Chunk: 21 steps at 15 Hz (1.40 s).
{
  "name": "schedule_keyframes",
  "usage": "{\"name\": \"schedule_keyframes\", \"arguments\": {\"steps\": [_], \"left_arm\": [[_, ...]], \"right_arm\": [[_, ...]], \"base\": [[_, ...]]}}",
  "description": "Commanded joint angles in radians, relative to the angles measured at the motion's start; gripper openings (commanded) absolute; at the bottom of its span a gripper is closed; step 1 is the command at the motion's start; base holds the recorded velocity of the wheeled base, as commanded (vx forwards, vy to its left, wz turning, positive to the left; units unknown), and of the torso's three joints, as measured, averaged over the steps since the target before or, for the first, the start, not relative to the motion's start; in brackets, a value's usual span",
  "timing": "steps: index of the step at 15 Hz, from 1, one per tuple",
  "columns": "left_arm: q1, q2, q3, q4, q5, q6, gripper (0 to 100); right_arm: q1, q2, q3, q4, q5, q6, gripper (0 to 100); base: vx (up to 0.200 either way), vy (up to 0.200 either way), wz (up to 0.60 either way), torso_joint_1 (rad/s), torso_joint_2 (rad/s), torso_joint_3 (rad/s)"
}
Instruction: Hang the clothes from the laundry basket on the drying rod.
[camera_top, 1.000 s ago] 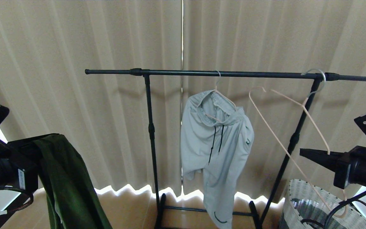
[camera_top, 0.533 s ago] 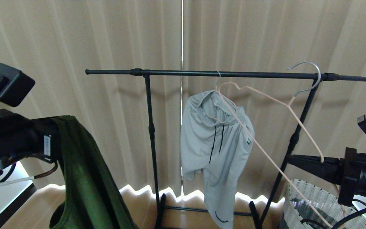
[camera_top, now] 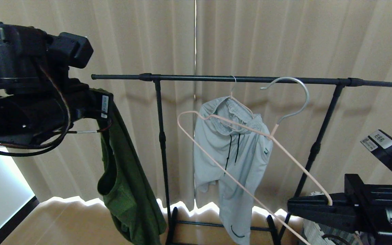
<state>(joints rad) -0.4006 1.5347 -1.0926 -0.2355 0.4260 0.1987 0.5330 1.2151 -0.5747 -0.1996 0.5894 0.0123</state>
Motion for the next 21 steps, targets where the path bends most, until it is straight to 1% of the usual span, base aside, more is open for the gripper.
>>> {"name": "schedule_keyframes", "arguments": {"steps": [1,3,6,16,17,19,21], "left_arm": [[-0.018,0.108,-0.075,-0.001,0.023,-0.004,0],[-0.03,0.12,-0.095,-0.001,0.023,-0.004,0],[-0.055,0.127,-0.11,-0.001,0.023,-0.025,0],[-0.087,0.122,-0.107,-0.001,0.023,-0.035,0],[-0.087,0.12,-0.105,-0.001,0.025,-0.035,0],[-0.087,0.105,-0.09,0.001,0.025,-0.033,0],[-0.087,0.096,-0.07,0.001,0.034,-0.033,0]], "right_arm": [[0.102,0.011,-0.028,0.005,0.003,0.0,0],[0.14,0.044,-0.062,0.006,0.001,0.014,0],[0.162,0.103,-0.096,0.003,0.001,0.015,0],[0.17,0.202,-0.151,-0.009,-0.003,0.02,0],[0.17,0.219,-0.16,-0.011,-0.005,0.031,0],[0.168,0.248,-0.195,-0.014,-0.006,0.084,0],[0.168,0.271,-0.215,-0.038,-0.016,0.095,0]], "base": [[0.0,0.0,0.0,0.0,0.0,0.0],[0.0,0.0,0.0,0.0,0.0,0.0],[0.0,0.0,0.0,0.0,0.0,0.0],[0.0,0.0,0.0,0.0,0.0,0.0],[0.0,0.0,0.0,0.0,0.0,0.0],[0.0,0.0,0.0,0.0,0.0,0.0],[0.0,0.0,0.0,0.0,0.0,0.0]]}}
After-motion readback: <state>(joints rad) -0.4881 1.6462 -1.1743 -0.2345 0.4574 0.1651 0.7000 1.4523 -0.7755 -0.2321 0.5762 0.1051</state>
